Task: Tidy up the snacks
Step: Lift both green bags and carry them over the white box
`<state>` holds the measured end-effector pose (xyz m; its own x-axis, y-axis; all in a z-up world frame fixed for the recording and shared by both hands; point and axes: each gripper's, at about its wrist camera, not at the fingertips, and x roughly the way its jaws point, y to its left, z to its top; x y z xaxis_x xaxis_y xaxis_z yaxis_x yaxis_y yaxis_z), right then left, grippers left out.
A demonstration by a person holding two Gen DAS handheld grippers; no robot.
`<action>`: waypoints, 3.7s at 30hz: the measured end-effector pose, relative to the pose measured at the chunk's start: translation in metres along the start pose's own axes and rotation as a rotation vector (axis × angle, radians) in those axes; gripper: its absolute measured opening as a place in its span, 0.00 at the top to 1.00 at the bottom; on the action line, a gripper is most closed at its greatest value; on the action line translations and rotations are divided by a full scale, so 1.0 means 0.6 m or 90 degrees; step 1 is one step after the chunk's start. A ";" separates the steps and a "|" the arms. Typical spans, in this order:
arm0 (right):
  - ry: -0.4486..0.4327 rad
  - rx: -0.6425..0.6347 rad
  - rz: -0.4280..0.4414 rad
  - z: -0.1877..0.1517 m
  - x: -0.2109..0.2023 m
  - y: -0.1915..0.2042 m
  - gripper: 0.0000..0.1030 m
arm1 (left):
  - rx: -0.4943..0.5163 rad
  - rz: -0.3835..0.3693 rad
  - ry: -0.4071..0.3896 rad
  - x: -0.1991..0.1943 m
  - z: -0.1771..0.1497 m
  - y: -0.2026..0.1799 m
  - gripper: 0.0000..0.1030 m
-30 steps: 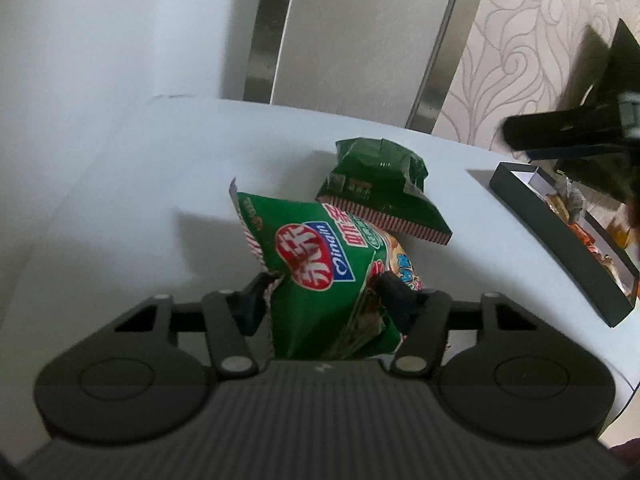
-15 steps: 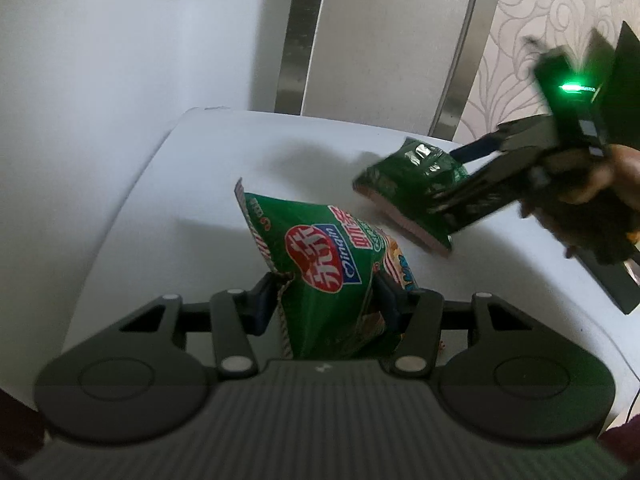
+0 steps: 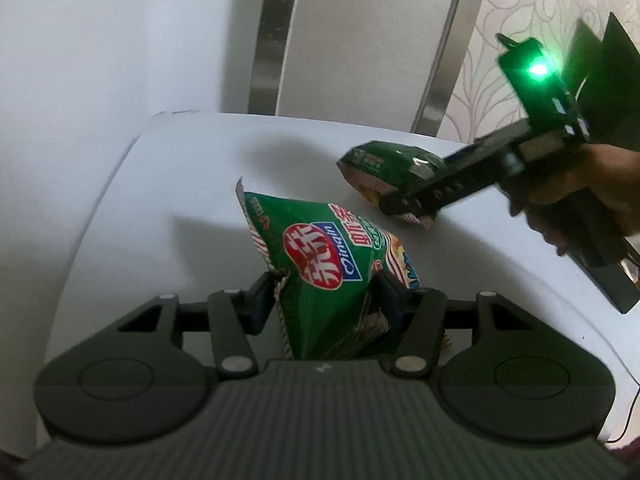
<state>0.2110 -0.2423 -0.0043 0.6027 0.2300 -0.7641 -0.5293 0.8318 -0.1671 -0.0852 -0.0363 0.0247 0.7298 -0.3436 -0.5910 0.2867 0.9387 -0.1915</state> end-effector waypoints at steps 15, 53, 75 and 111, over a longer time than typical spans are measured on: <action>0.028 0.138 -0.061 -0.185 -0.158 -0.031 0.23 | -0.012 -0.056 -0.010 0.068 0.019 -0.053 0.47; -0.098 0.235 -0.026 -0.364 -0.345 -0.003 0.24 | 0.128 0.067 -0.078 0.099 0.067 -0.263 0.51; -0.164 0.285 -0.019 -0.384 -0.418 -0.013 0.24 | 0.141 0.042 -0.125 0.067 0.111 -0.325 0.51; -0.143 0.366 -0.213 -0.468 -0.407 -0.208 0.24 | 0.277 -0.155 -0.064 0.230 0.132 -0.555 0.51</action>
<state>-0.0376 -0.5442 0.0281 0.8192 -0.0376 -0.5722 0.0686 0.9971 0.0327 -0.0305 -0.3989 0.0691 0.6591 -0.5726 -0.4875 0.6726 0.7388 0.0416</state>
